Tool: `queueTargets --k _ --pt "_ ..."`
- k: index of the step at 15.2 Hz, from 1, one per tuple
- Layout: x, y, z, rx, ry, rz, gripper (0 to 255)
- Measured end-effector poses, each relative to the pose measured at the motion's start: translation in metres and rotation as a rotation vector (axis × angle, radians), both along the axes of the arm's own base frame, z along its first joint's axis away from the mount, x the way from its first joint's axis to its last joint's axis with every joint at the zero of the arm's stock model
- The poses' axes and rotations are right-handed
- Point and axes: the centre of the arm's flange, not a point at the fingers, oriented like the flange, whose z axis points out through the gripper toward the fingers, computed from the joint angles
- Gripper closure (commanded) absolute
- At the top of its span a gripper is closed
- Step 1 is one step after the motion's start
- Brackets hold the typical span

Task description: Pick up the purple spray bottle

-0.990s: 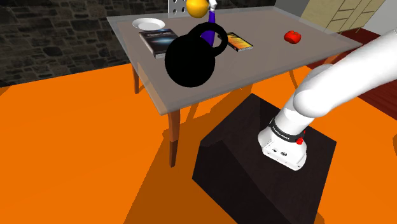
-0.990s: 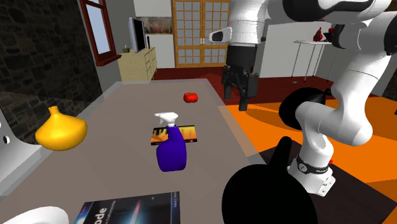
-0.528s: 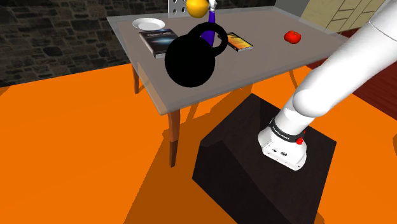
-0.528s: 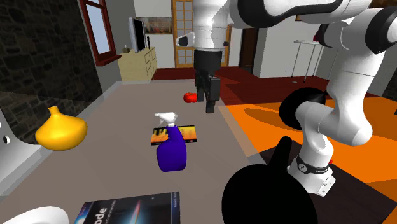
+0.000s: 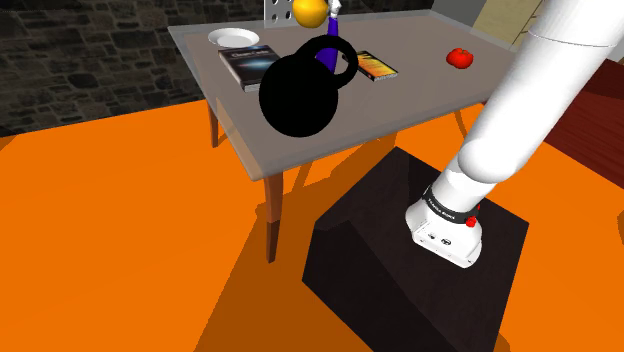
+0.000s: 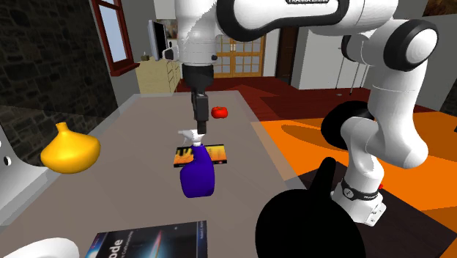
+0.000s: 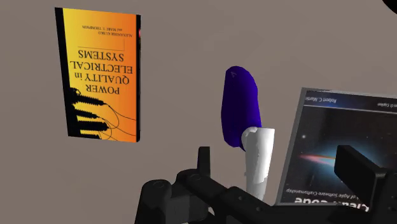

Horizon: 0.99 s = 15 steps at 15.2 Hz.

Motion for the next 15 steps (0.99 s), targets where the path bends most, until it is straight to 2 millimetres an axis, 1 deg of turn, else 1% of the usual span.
queueTargets --k 3,7,8,9,15 --pt "0.005 -0.003 -0.013 -0.001 0.001 -0.001 0" --pt "0.008 -0.004 -0.036 -0.001 0.001 -0.001 0" --pt "0.007 -0.003 -0.039 -0.001 0.002 -0.001 0" --pt "0.006 -0.004 -0.041 -0.002 0.001 -0.001 255" --pt "0.005 -0.003 -0.042 -0.002 0.0 -0.001 255"
